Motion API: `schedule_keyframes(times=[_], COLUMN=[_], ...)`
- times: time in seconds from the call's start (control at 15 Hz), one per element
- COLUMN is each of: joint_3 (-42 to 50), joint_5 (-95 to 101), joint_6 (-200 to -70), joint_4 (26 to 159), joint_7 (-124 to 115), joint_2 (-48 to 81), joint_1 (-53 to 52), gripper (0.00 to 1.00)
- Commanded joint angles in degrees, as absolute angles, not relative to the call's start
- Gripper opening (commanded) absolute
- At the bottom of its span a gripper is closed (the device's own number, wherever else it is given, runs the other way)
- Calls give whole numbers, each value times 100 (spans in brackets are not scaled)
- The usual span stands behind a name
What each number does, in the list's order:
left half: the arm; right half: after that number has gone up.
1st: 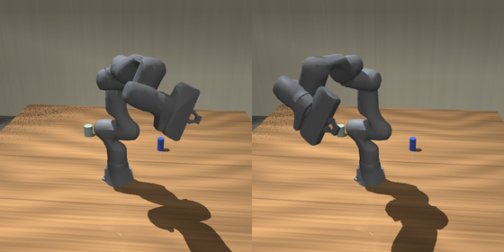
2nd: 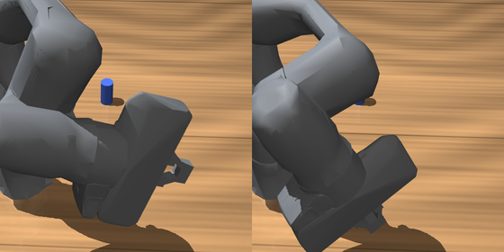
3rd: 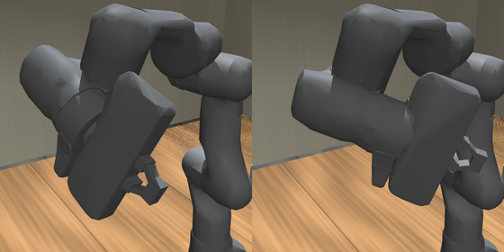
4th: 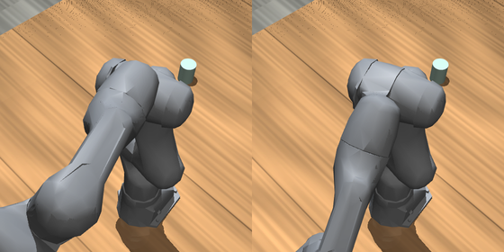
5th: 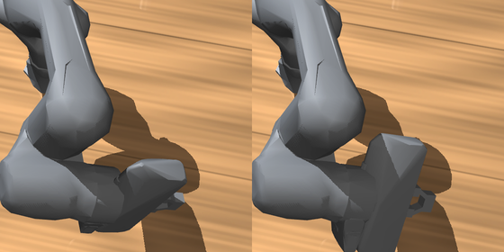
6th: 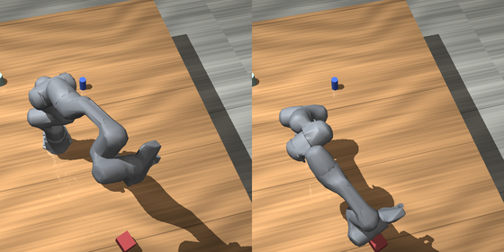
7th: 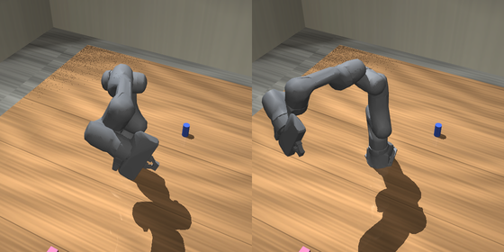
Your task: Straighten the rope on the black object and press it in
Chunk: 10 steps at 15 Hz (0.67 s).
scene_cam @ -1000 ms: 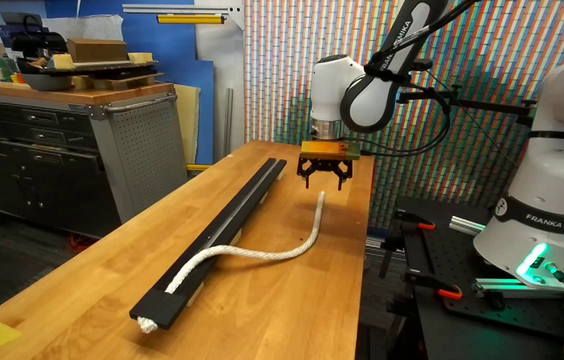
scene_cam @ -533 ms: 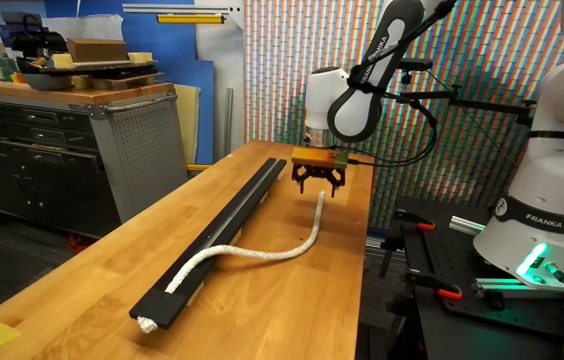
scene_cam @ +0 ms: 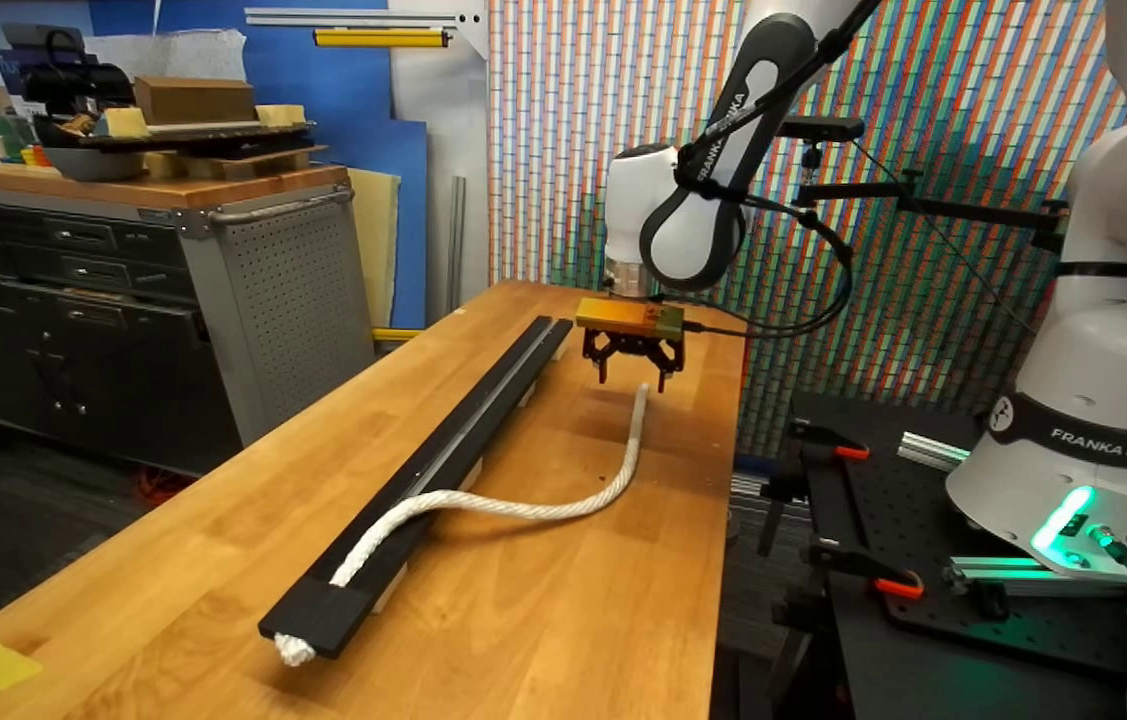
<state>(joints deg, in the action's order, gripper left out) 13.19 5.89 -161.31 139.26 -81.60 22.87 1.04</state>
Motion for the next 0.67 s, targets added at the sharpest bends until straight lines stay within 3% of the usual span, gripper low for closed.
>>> schedule_keyframes(times=[0.0, 0.13, 0.27, 0.33, 0.6], joint_3=[1420, 1426, 1415, 1440, 1518], joint_5=[261, 173, 88, 80, 72], joint_6=[-16151, -16131, -16101, -16087, -16072], joint_4=[13722, 13681, 13654, 13646, 13589], joint_7=[-8016, -8009, -7960, -7973, -8001], joint_2=[2524, 2592, 2634, 2645, 2657], joint_1=[25, 18, 41, 23, 17], gripper=[99, 94, 71, 68, 36])
